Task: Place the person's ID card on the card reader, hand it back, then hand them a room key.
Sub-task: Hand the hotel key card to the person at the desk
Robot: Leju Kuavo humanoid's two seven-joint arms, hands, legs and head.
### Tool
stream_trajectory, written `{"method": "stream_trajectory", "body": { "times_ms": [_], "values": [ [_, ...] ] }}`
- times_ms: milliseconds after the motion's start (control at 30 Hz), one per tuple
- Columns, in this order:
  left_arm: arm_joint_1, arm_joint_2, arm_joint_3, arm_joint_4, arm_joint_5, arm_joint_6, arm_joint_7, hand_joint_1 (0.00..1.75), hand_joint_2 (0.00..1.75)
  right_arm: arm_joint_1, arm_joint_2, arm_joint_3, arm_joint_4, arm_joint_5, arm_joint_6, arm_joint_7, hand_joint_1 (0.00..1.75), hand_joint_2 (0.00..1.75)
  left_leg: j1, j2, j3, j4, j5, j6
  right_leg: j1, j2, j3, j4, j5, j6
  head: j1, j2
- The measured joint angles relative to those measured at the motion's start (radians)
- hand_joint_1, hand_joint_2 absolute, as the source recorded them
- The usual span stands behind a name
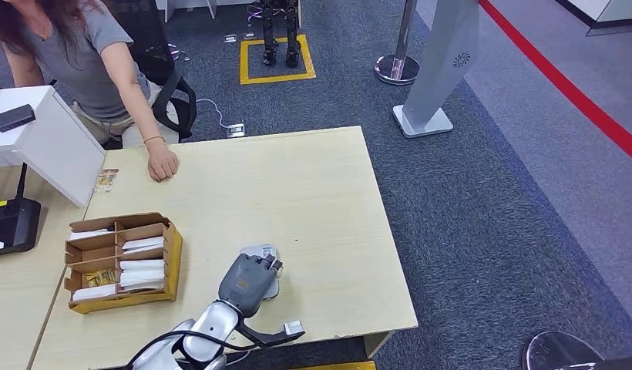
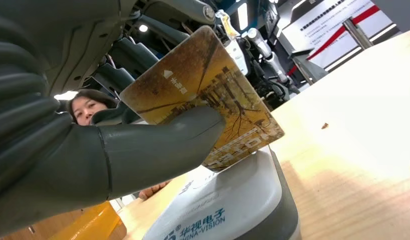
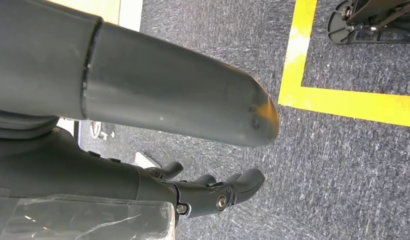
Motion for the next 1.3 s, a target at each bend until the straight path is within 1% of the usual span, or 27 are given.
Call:
{"method": "stream_trajectory", "body": {
  "times_ms": [100,267,333,367,433,500,533,633,700,800,900,1000,1100,1200,1300],
  "values": [
    [0.002,-0.012,-0.003,0.015,0.043,0.000,-0.049,1.75,1.75,0.000,0.000,0.000,0.000,-0.002,-0.004,0.000,0.00,1.75,0.000,0.000,0.000,0.000,0.000,0.000,0.000,0.000,0.000,0.000,0.000,0.000,0.000,0.000],
    [0.002,-0.015,-0.005,0.021,0.038,0.011,-0.041,1.75,1.75,0.000,0.000,0.000,0.000,-0.002,-0.005,0.000,0.00,1.75,0.000,0.000,0.001,0.000,0.000,0.000,0.000,0.000,0.001,0.000,0.000,0.000,0.000,0.000],
    [0.001,-0.015,-0.005,0.021,0.018,0.034,-0.008,1.75,1.75,0.000,0.000,0.000,0.000,-0.002,-0.005,0.000,0.00,1.75,0.000,0.000,0.001,0.000,0.000,0.000,0.000,0.000,0.000,0.000,0.000,0.000,0.000,0.000],
    [0.000,-0.014,-0.006,0.021,0.004,0.053,0.026,1.75,1.75,0.000,0.000,0.000,0.000,-0.002,-0.005,0.000,0.00,1.75,0.000,0.000,0.000,0.000,0.000,0.000,0.000,0.000,0.000,0.000,0.000,0.000,0.000,0.000],
    [-0.011,-0.006,-0.007,0.011,-0.015,0.105,0.127,1.75,1.75,0.000,0.000,0.000,0.000,0.003,-0.004,-0.001,0.00,1.75,0.000,0.000,0.000,0.000,0.000,0.000,0.000,0.000,0.000,0.000,0.000,0.000,0.000,0.000],
    [-0.044,0.019,-0.010,-0.016,-0.022,0.160,0.211,1.75,1.75,0.000,0.000,0.003,0.000,0.014,0.000,-0.002,0.00,1.75,0.001,0.000,0.000,0.000,0.001,0.000,0.000,-0.001,0.000,0.000,0.000,0.000,0.000,0.000],
    [-0.067,0.039,-0.010,-0.035,-0.024,0.184,0.231,1.75,1.75,-0.001,0.000,0.006,0.000,0.022,0.002,-0.004,0.00,1.75,0.001,0.000,-0.001,0.000,0.001,0.000,0.000,-0.001,0.000,0.001,0.001,0.000,0.000,0.000],
    [-0.142,0.112,0.005,-0.081,-0.026,0.241,0.248,1.75,1.75,-0.003,0.000,0.021,0.000,0.047,0.010,-0.007,0.00,1.75,0.001,-0.001,0.000,0.000,0.002,-0.001,0.001,-0.001,0.000,0.001,0.001,-0.001,0.000,0.000],
    [-0.181,0.158,0.037,-0.099,-0.026,0.280,0.251,1.75,1.75,-0.004,0.001,0.033,0.000,0.062,0.017,-0.005,0.00,1.75,0.001,0.000,0.000,-0.001,0.002,-0.001,0.001,-0.001,-0.001,0.002,0.001,-0.001,0.000,0.000],
    [-0.217,0.219,0.120,-0.106,-0.026,0.336,0.217,1.75,1.75,-0.008,0.002,0.052,0.000,0.080,0.027,0.006,0.00,1.75,0.001,0.000,0.000,-0.001,0.003,-0.001,0.001,0.000,-0.001,0.002,0.001,-0.001,0.000,0.000],
    [-0.236,0.252,0.235,-0.096,-0.019,0.405,0.135,1.75,1.75,-0.015,0.003,0.070,0.000,0.094,0.037,0.017,0.00,1.75,0.001,0.000,0.000,-0.001,0.003,-0.001,0.001,0.000,-0.001,0.002,0.001,-0.001,0.000,0.000],
    [-0.250,0.254,0.387,-0.054,0.066,0.458,0.012,1.75,1.75,-0.023,0.006,0.084,-0.001,0.103,0.042,0.024,0.00,1.75,0.001,0.001,-0.001,-0.001,0.003,-0.001,0.001,0.001,-0.002,0.002,0.001,-0.001,0.000,0.000],
    [-0.281,0.248,0.541,0.021,0.203,0.469,-0.096,1.75,1.75,-0.028,0.009,0.092,-0.001,0.106,0.042,0.030,0.00,1.75,0.001,0.003,-0.001,-0.001,0.003,-0.001,0.001,0.003,-0.003,0.002,0.002,-0.002,0.000,0.000],
    [-0.307,0.243,0.651,0.099,0.312,0.452,-0.159,1.75,1.75,-0.033,0.011,0.101,-0.002,0.107,0.043,0.032,0.00,1.75,0.001,0.003,-0.001,-0.001,0.003,-0.001,0.001,0.003,-0.003,0.002,0.002,-0.002,0.000,0.000],
    [-0.319,0.238,0.721,0.160,0.378,0.434,-0.190,1.75,1.75,-0.039,0.012,0.105,-0.002,0.109,0.047,0.035,0.00,1.75,0.001,0.003,-0.001,-0.001,0.003,-0.001,0.001,0.003,-0.003,0.002,0.002,-0.002,0.000,0.000]
  ]
}}
